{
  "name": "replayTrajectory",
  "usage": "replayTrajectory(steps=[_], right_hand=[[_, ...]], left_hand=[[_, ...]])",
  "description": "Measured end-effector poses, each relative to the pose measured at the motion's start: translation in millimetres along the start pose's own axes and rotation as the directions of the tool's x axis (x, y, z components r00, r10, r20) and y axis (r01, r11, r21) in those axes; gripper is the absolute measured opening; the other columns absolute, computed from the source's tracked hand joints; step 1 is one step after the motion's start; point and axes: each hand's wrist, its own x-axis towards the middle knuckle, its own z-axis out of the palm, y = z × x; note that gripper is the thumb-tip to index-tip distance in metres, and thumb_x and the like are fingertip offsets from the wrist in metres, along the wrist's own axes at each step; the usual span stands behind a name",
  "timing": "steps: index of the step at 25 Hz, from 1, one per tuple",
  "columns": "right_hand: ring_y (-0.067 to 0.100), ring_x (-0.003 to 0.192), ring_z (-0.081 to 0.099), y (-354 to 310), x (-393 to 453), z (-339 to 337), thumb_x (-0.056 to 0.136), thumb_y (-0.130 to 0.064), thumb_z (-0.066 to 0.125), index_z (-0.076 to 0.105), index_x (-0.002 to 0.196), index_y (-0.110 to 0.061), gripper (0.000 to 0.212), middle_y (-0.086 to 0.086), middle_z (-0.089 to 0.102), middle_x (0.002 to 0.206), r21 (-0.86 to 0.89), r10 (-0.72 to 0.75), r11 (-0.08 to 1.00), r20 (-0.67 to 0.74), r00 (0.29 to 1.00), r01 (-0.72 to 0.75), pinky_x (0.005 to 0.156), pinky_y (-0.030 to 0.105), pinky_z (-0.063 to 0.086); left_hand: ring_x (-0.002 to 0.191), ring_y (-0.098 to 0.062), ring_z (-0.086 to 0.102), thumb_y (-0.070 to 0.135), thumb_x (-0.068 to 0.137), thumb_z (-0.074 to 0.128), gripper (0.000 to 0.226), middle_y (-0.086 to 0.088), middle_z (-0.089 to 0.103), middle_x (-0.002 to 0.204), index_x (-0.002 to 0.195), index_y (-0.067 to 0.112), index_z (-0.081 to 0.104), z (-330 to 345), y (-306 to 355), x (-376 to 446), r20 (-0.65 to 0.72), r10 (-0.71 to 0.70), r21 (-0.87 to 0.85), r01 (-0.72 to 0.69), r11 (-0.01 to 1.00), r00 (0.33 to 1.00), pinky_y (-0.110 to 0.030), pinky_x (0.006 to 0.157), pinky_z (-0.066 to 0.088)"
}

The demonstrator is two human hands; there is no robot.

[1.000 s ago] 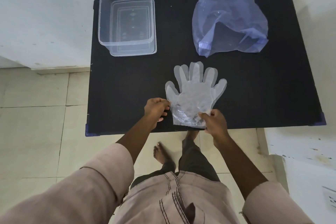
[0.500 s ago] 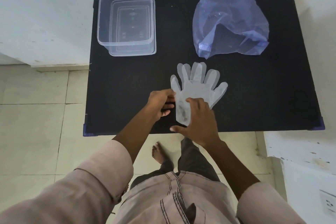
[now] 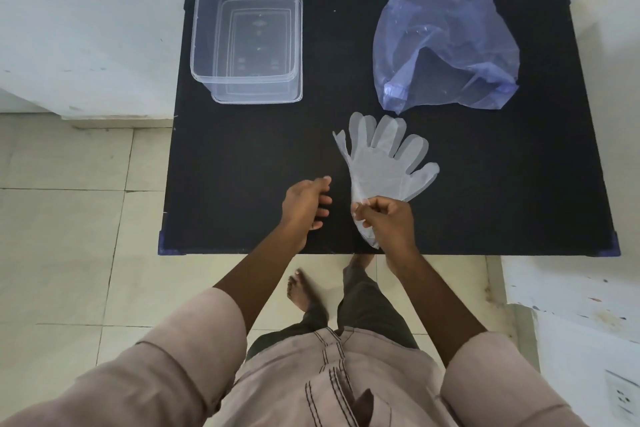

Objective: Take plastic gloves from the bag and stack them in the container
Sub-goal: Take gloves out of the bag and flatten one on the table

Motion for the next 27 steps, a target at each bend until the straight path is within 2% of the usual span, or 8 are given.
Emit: replayTrajectory(steps=[4, 7, 10, 13, 17, 22, 25, 27], right_hand=[[0.01, 0.061, 0.056, 2, 1, 0, 0.077, -0.021, 0.079, 0.065, 0.065, -0.019, 0.019, -0.002, 0.062, 0.064, 0.033, 0.004, 0.999, 0.005, 1.0, -0.004, 0.058, 0.011, 0.047], [0.008, 0.061, 0.057, 0, 0, 0, 0.076, -0.017, 0.079, 0.062, 0.063, -0.022, 0.022, -0.005, 0.062, 0.066, 0.044, -0.047, 0.998, 0.043, 0.998, 0.045, 0.053, 0.004, 0.047], [0.008, 0.064, 0.059, 0, 2, -1, 0.08, -0.018, 0.076, 0.062, 0.066, -0.023, 0.02, -0.005, 0.063, 0.068, 0.06, -0.032, 0.998, 0.102, 0.994, 0.026, 0.052, 0.004, 0.045], [0.013, 0.067, 0.059, 2, 5, -4, 0.081, -0.021, 0.075, 0.064, 0.069, -0.02, 0.015, -0.003, 0.064, 0.069, 0.057, -0.027, 0.998, 0.108, 0.994, 0.021, 0.056, 0.01, 0.05], [0.014, 0.063, 0.058, 2, 5, -6, 0.081, -0.017, 0.074, 0.062, 0.067, -0.023, 0.019, -0.003, 0.062, 0.068, 0.081, -0.039, 0.996, 0.109, 0.993, 0.03, 0.056, 0.007, 0.051], [0.016, 0.071, 0.06, -2, 7, -9, 0.085, -0.022, 0.069, 0.062, 0.071, -0.025, 0.016, -0.004, 0.063, 0.074, 0.096, -0.01, 0.995, 0.133, 0.991, -0.002, 0.069, 0.017, 0.053], [0.017, 0.077, 0.061, -2, 6, -9, 0.086, -0.022, 0.068, 0.062, 0.072, -0.024, 0.015, -0.003, 0.063, 0.077, 0.145, 0.002, 0.989, 0.138, 0.99, -0.022, 0.067, 0.016, 0.052], [0.016, 0.074, 0.06, 0, 6, -9, 0.086, -0.021, 0.068, 0.064, 0.072, -0.023, 0.016, -0.003, 0.064, 0.075, 0.14, -0.004, 0.99, 0.14, 0.99, -0.016, 0.07, 0.02, 0.054]], left_hand=[[0.075, -0.016, 0.06, 0.044, 0.085, 0.065, 0.035, -0.002, 0.068, 0.085, 0.097, 0.012, 0.07, 5, -12, -9, 0.122, -0.004, 0.027, 0.001, 1.0, 0.993, -0.033, 0.069, 0.048], [0.074, -0.016, 0.059, 0.038, 0.086, 0.066, 0.025, 0.001, 0.07, 0.08, 0.087, 0.014, 0.07, 9, -11, -11, 0.175, 0.038, 0.005, -0.039, 0.999, 0.984, -0.034, 0.072, 0.048], [0.071, -0.016, 0.057, 0.027, 0.09, 0.063, 0.017, 0.002, 0.069, 0.077, 0.09, 0.012, 0.071, 8, -11, -6, 0.143, 0.084, 0.011, -0.086, 0.996, 0.986, -0.033, 0.07, 0.046], [0.069, -0.015, 0.056, 0.026, 0.092, 0.061, 0.02, 0.0, 0.069, 0.079, 0.093, 0.009, 0.071, 4, -14, -1, 0.122, 0.064, 0.041, -0.069, 0.997, 0.991, -0.032, 0.069, 0.045], [0.07, -0.015, 0.058, 0.027, 0.093, 0.059, 0.019, -0.001, 0.068, 0.08, 0.091, 0.01, 0.069, 3, -13, 3, 0.108, 0.058, 0.038, -0.062, 0.997, 0.992, -0.032, 0.07, 0.047], [0.069, -0.015, 0.057, 0.025, 0.094, 0.056, 0.017, -0.001, 0.067, 0.082, 0.093, 0.013, 0.067, -1, -12, 8, 0.03, 0.012, 0.068, -0.014, 0.998, 0.999, -0.031, 0.066, 0.045], [0.072, -0.016, 0.058, 0.034, 0.094, 0.055, 0.024, -0.003, 0.068, 0.085, 0.093, 0.015, 0.068, -3, -13, 7, 0.007, -0.016, 0.066, 0.016, 0.998, 1.0, -0.032, 0.067, 0.045], [0.075, -0.017, 0.06, 0.046, 0.09, 0.056, 0.034, -0.004, 0.069, 0.086, 0.09, 0.015, 0.07, -1, -11, 3, 0.068, -0.003, 0.053, 0.0, 0.999, 0.998, -0.032, 0.07, 0.047]])
